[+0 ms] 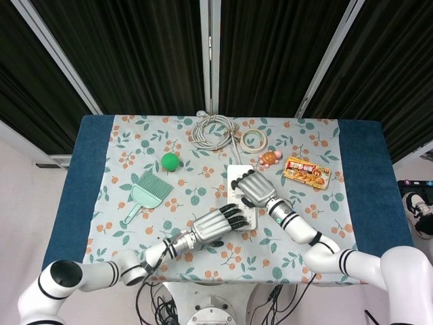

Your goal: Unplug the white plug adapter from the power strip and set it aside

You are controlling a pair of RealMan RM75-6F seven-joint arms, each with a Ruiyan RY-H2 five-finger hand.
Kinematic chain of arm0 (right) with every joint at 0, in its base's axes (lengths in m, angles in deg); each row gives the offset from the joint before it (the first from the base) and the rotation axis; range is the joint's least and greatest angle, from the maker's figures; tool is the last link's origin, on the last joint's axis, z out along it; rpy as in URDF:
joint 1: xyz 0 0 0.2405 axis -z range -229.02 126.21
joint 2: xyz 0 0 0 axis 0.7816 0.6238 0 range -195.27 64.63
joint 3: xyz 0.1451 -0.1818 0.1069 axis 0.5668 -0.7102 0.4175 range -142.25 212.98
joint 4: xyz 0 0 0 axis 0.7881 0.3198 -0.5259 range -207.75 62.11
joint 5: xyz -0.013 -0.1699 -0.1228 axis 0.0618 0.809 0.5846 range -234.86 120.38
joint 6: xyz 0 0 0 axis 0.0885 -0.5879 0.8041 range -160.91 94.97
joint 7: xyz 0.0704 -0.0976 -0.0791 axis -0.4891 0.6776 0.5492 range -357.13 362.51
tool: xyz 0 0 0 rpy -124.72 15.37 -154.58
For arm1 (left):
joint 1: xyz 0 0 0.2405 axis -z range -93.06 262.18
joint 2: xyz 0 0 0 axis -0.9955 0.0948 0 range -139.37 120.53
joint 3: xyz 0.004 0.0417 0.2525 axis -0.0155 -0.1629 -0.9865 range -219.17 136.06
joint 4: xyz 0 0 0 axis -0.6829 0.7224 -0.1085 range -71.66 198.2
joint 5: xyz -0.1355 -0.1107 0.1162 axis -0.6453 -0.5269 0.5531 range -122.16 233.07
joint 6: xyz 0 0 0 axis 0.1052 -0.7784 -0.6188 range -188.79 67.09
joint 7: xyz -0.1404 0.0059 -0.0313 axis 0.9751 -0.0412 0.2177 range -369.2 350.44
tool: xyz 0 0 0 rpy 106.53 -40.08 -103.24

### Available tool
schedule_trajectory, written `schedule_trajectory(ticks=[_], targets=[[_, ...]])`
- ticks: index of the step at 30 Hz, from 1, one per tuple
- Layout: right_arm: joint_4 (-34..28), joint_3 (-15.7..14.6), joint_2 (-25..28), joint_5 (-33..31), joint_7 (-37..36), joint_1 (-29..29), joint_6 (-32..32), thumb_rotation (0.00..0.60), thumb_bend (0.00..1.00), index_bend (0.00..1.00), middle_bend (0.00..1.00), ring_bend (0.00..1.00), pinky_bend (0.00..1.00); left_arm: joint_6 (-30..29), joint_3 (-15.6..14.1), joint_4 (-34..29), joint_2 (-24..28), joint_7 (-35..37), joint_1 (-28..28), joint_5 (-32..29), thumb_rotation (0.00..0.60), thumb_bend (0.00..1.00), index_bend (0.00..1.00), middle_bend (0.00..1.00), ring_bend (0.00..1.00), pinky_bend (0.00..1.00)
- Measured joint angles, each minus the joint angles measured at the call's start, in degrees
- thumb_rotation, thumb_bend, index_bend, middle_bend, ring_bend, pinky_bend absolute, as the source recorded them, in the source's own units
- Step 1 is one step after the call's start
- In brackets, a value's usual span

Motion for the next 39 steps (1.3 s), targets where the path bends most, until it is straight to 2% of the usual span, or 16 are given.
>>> schedule_trajectory(ticks=[7, 19, 39], targets=[[0.8, -0.7, 0.4, 1.9, -4.0, 0.9, -1.6, 0.6, 0.39, 1.0, 0.75, 0.46, 0.37, 0.4, -0.5, 0.3, 0.1, 0.6, 0.3, -0.2, 0.6, 0.15, 0.15, 0.17, 0.09, 0.11], [2.0, -1.0, 0.3, 4.3, -8.2, 1.4, -3.3, 0.6, 0.41, 1.0, 0.77, 0.48, 0.38, 1.2, -0.5, 0.7, -0.1, 1.2, 0.8, -1.0, 0.6, 0.15, 0.15, 0.17, 0.09, 0.11], [2.2, -1.2, 0.9, 5.9, -10.1, 2.5, -6.2, 0.6, 0.42, 1.0, 0.77, 0.48, 0.39, 1.5, -0.4, 0.0, 0.3, 2.3, 1.6, -1.7, 0.6, 0.15, 0.15, 0.17, 0.09, 0.11]])
